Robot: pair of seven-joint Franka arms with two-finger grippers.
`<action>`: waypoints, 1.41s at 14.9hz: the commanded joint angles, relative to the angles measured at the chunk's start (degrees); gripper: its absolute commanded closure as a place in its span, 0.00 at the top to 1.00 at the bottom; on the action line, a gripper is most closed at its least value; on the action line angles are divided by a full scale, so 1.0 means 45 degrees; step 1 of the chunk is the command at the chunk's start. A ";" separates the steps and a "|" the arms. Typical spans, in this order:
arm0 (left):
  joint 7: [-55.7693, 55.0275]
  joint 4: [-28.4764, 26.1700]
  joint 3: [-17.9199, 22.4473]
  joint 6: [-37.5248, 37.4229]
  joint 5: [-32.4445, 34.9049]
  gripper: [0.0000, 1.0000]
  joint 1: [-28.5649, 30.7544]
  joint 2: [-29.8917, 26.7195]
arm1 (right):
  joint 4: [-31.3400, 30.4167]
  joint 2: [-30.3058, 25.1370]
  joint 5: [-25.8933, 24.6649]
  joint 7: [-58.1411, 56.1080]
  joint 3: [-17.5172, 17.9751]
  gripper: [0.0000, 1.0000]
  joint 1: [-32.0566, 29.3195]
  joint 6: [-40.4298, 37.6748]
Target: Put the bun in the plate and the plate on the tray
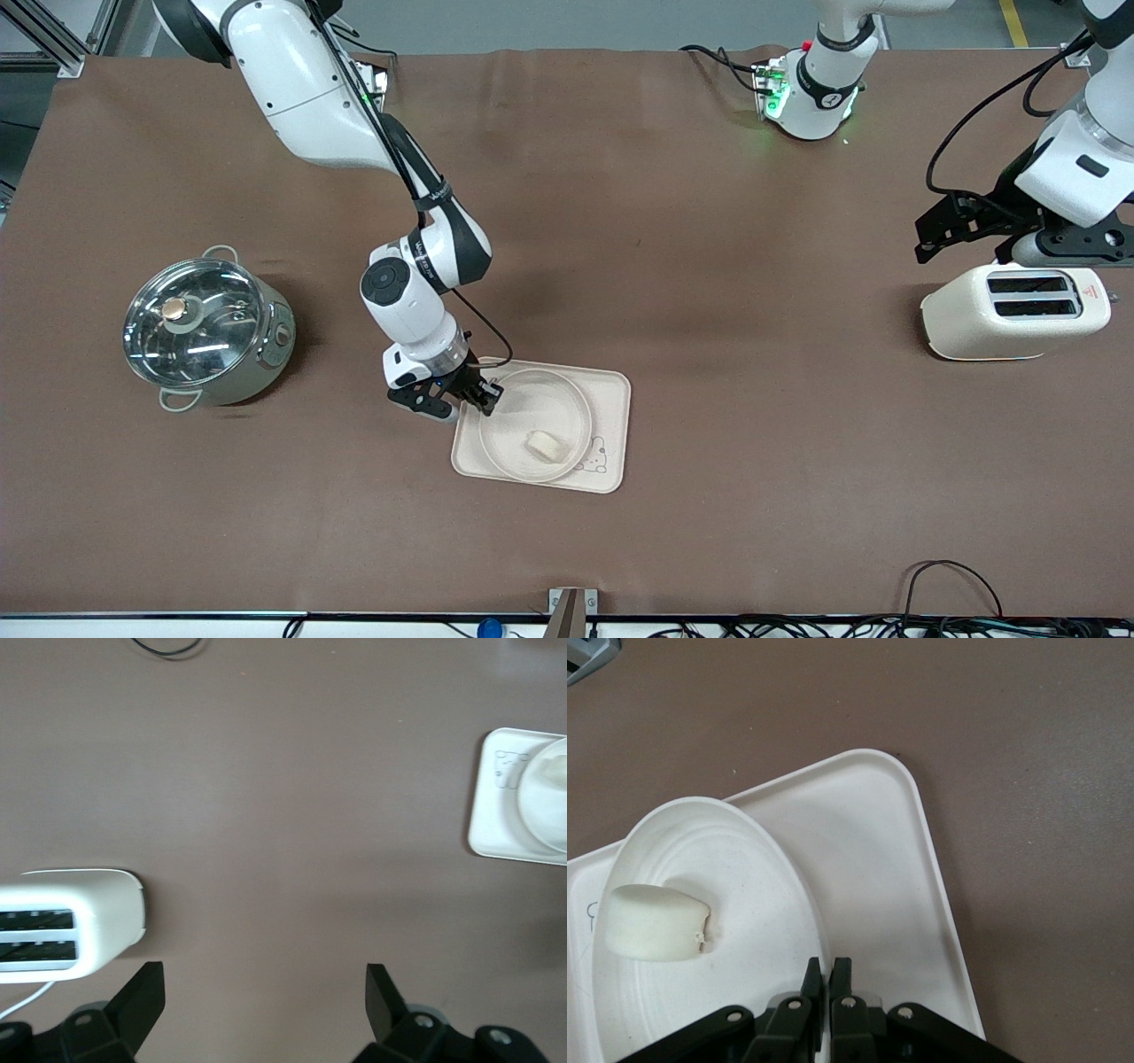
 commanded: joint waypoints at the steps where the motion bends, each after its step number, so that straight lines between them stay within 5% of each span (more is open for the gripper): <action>1: 0.0206 0.0340 0.0449 -0.0033 -0.0521 1.00 -0.0120 0.0072 | 0.0207 0.0206 0.0212 -0.0252 0.0087 0.05 -0.0047 0.0011; 2: 0.0206 0.0417 0.0449 -0.0033 -0.0482 1.00 -0.0139 0.0091 | 0.0227 0.0264 0.0231 -0.0252 0.0087 0.21 -0.0105 0.0030; 3: 0.0167 0.0457 0.0391 -0.0033 -0.0443 1.00 -0.0120 0.0111 | 0.0227 0.0284 0.0232 -0.0232 0.0106 0.51 -0.0105 0.0050; 4: 0.0051 0.0708 0.0352 -0.0033 -0.0424 1.00 -0.0178 0.0149 | 0.0227 0.0265 0.0232 -0.0213 0.0106 0.66 -0.0105 0.0050; 8: -0.0009 0.0926 0.0098 -0.0111 -0.0365 1.00 -0.0120 0.0287 | 0.0091 0.0051 0.0232 -0.0017 0.0087 0.95 -0.0085 -0.0105; 11: 0.0108 0.0810 0.0098 -0.0151 -0.0365 1.00 -0.0022 0.0306 | 0.0149 -0.0632 0.0212 -0.0075 0.0028 1.00 -0.0202 -0.0962; 14: -0.0048 0.0906 0.0098 -0.0112 -0.0365 1.00 0.0017 0.0521 | 0.0149 -0.2307 0.0037 -0.0600 -0.0011 1.00 -0.0709 -0.3650; 17: -0.0087 0.0906 0.0117 -0.0131 -0.0384 1.00 0.0037 0.0540 | 0.0071 -0.4474 -0.0120 -0.3135 -0.0438 1.00 -0.1274 -0.7203; 21: 0.0127 0.0809 0.0117 -0.0480 -0.0384 1.00 0.0095 0.0444 | 0.0363 -0.6255 -0.1212 -0.6299 -0.1046 1.00 -0.2426 -0.9846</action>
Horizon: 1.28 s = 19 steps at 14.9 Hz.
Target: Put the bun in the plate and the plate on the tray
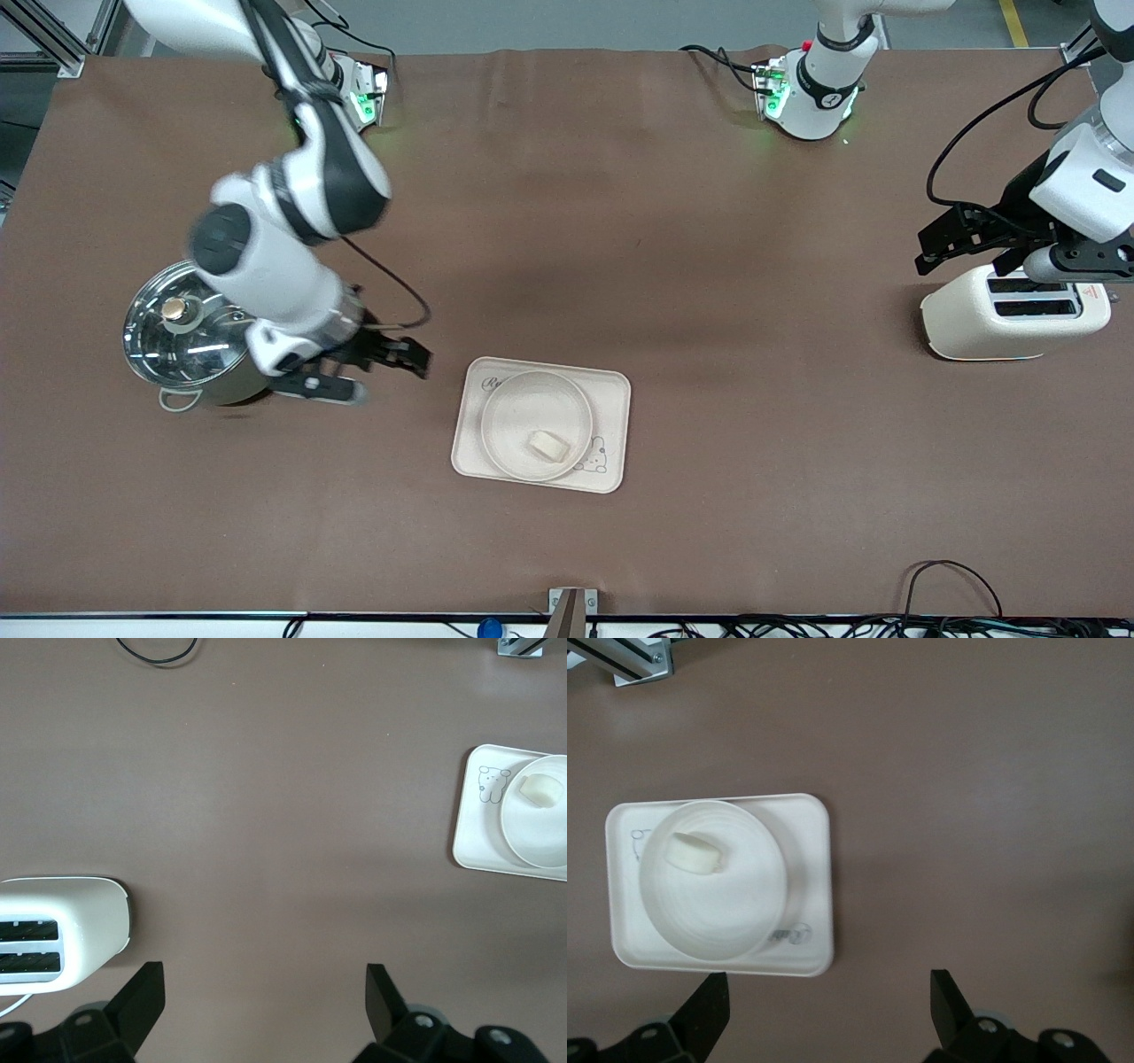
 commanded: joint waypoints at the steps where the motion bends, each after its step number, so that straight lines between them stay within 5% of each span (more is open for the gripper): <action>1: -0.0010 0.0338 0.0054 -0.0662 -0.0084 1.00 0.0053 -0.0056 | -0.0135 -0.1131 -0.0669 -0.1934 0.0110 1.00 -0.1145 -0.1559; 3: 0.0028 0.0378 0.0055 -0.0645 0.0187 1.00 0.0053 -0.0036 | 0.0258 -0.2084 -0.0807 -0.2542 0.0676 1.00 -0.2395 -0.3649; 9: 0.0009 0.0807 -0.0785 -0.1130 0.1752 1.00 -0.0103 -0.0036 | 0.0239 -0.5251 -0.2407 -0.3888 0.0755 1.00 -0.4639 -0.7832; 12: -0.0050 0.0827 -0.0805 -0.1504 0.1576 1.00 -0.0103 -0.0153 | 0.0396 -0.5391 -0.2429 -0.5083 0.0795 1.00 -0.5756 -0.7974; 19: 0.0028 0.0925 -0.0786 -0.1485 0.1517 1.00 -0.0123 0.0003 | 0.0864 -0.5215 -0.2468 -0.5260 0.0697 1.00 -0.5642 -0.7818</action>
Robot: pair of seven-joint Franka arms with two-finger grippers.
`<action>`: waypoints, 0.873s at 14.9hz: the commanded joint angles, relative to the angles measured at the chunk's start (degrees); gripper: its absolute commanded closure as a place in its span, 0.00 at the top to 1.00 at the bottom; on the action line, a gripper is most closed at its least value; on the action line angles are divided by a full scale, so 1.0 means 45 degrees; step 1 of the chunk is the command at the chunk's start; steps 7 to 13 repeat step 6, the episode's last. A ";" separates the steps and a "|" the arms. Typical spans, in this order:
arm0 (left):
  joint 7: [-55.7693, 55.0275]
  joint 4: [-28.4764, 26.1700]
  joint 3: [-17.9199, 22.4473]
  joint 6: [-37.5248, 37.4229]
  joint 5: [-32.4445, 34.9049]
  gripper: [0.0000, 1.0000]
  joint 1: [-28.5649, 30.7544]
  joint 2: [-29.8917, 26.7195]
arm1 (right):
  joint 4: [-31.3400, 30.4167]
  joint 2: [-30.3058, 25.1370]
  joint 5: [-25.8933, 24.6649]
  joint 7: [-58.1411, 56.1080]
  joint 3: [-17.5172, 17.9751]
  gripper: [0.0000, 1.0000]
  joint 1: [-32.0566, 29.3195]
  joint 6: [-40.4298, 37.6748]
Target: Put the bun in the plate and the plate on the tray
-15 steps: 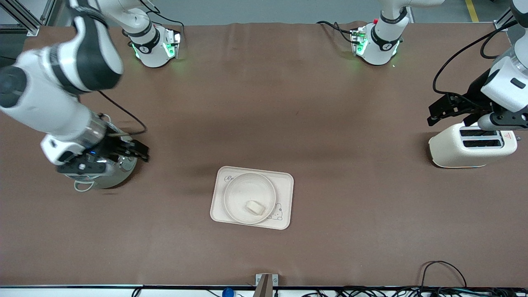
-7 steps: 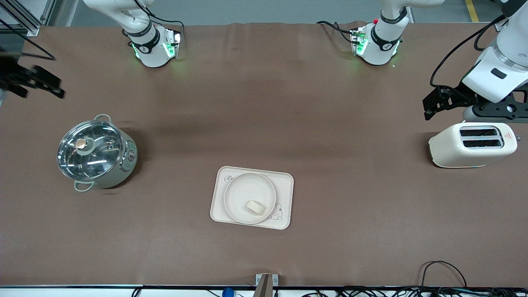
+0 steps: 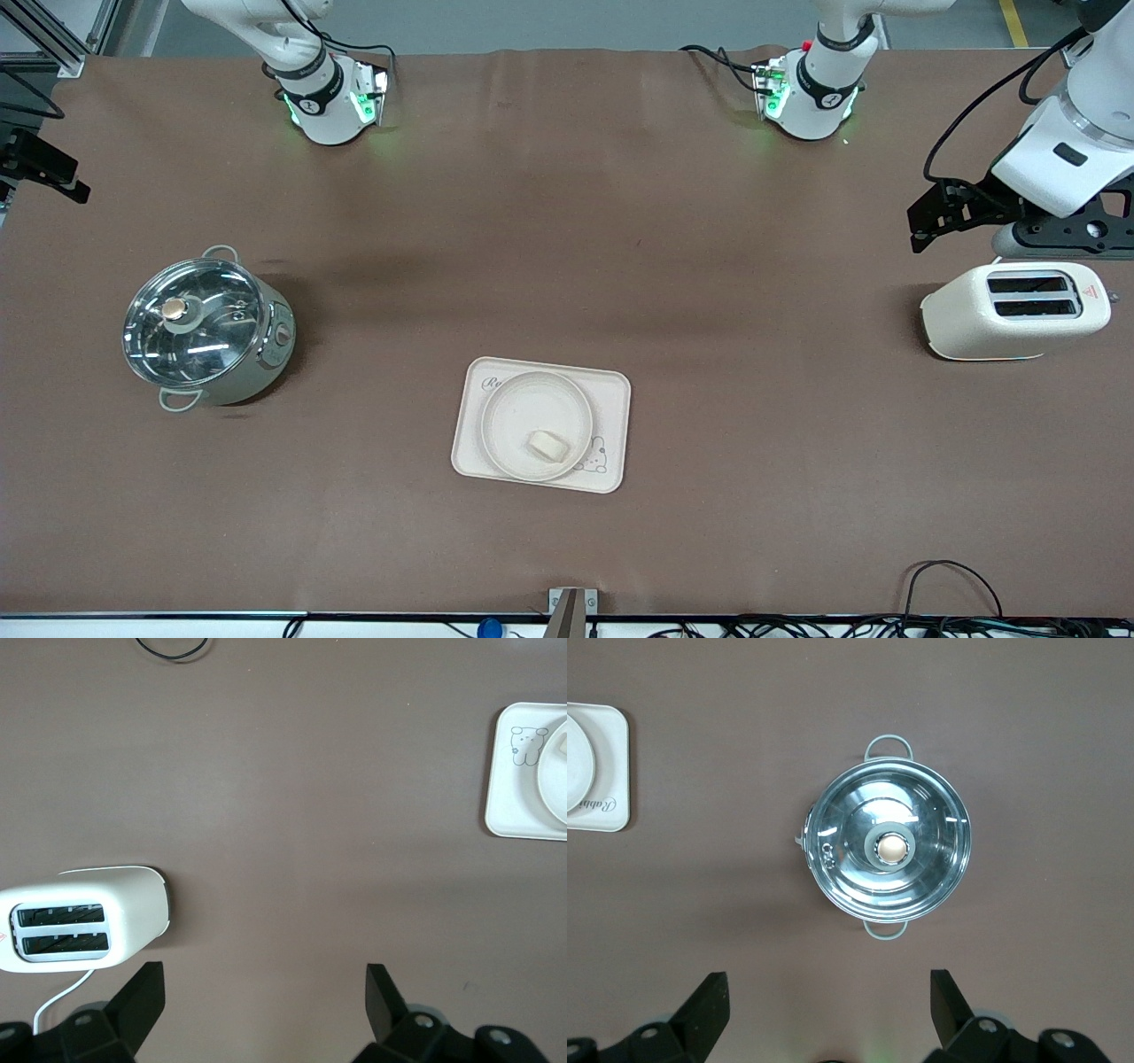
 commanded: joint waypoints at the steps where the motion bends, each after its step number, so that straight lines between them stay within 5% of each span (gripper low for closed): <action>1: 0.0017 0.0244 0.0013 -0.0246 0.0054 1.00 -0.0037 0.0041 | 0.0241 -0.0028 -0.0222 -0.0096 0.0146 1.00 -0.0019 -0.0085; 13: -0.0042 0.0244 0.0013 -0.0246 0.0073 1.00 0.0021 0.0041 | 0.0261 -0.0028 -0.0085 -0.0076 0.0205 1.00 -0.0019 -0.0125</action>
